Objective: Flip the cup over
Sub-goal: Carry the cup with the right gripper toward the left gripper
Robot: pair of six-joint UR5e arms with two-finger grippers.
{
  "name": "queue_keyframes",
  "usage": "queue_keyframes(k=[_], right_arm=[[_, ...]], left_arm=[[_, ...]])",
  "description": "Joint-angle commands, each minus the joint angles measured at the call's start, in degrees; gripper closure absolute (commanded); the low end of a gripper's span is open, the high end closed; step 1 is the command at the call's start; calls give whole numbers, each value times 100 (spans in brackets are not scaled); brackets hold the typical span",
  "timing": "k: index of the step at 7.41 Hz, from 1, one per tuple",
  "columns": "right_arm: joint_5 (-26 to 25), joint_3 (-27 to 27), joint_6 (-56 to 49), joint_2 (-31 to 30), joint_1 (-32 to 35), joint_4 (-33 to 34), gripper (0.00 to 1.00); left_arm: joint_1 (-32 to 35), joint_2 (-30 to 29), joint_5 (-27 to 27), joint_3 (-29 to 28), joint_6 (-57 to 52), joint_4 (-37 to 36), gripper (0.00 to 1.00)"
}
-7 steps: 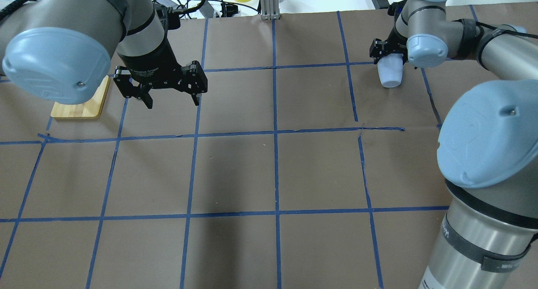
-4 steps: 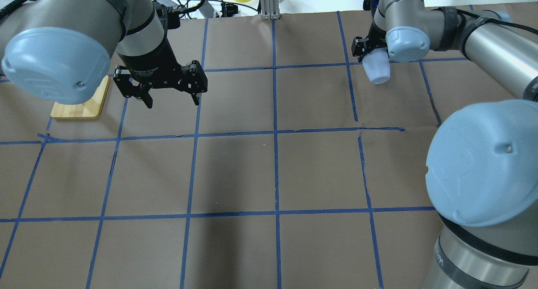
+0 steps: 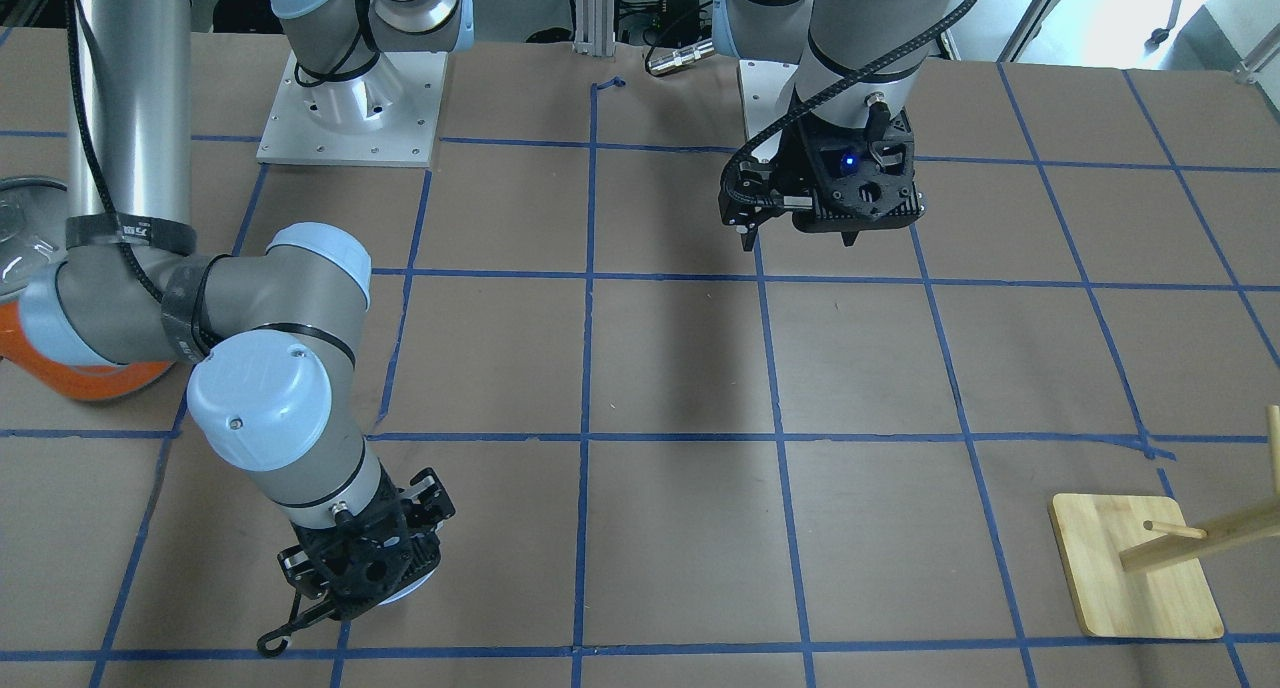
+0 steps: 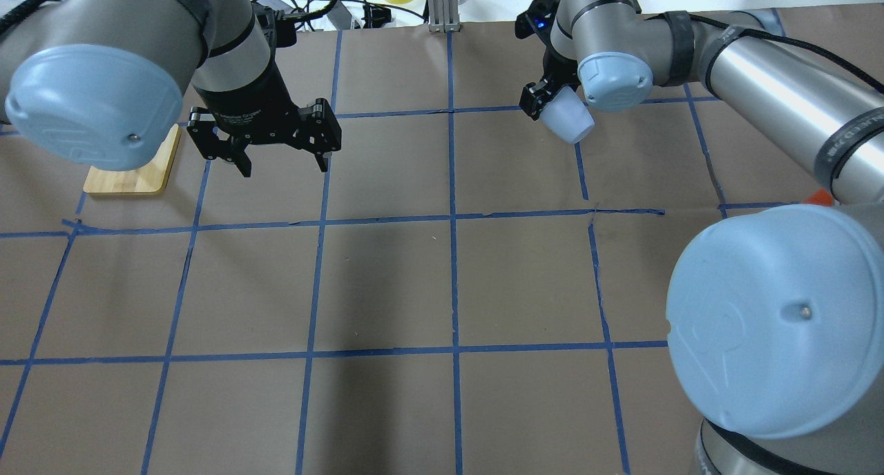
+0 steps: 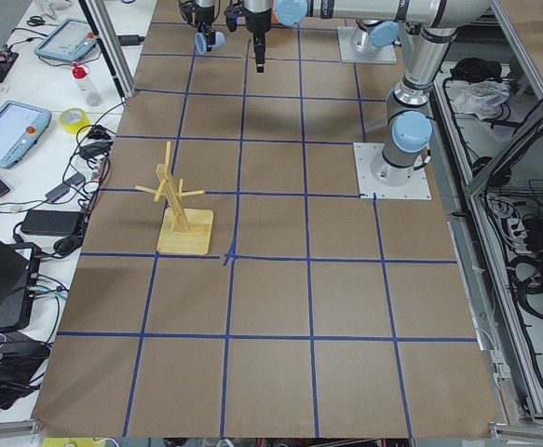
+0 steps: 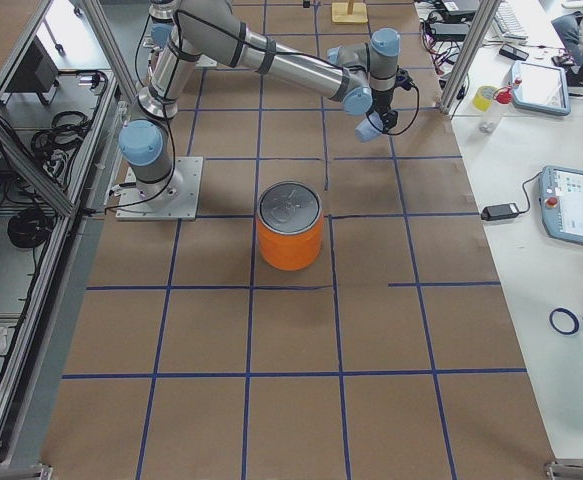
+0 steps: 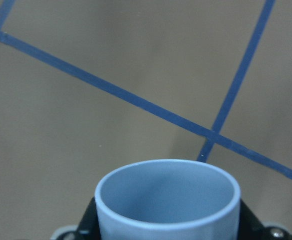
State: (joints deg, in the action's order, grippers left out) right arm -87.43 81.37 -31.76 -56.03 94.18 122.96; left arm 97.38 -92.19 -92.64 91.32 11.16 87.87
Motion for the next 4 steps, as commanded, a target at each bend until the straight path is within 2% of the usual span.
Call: queue_keyframes(k=[1, 2, 4], right_arm=[[-27, 534, -1228, -301, 258, -133, 100], [-11, 817, -1819, -469, 303, -18, 100], [16, 1135, -1851, -655, 504, 70, 100]], left_arm=[[0, -27, 0, 0, 9, -15, 0], [9, -27, 0, 0, 35, -15, 0], [9, -18, 0, 9, 27, -15, 0]])
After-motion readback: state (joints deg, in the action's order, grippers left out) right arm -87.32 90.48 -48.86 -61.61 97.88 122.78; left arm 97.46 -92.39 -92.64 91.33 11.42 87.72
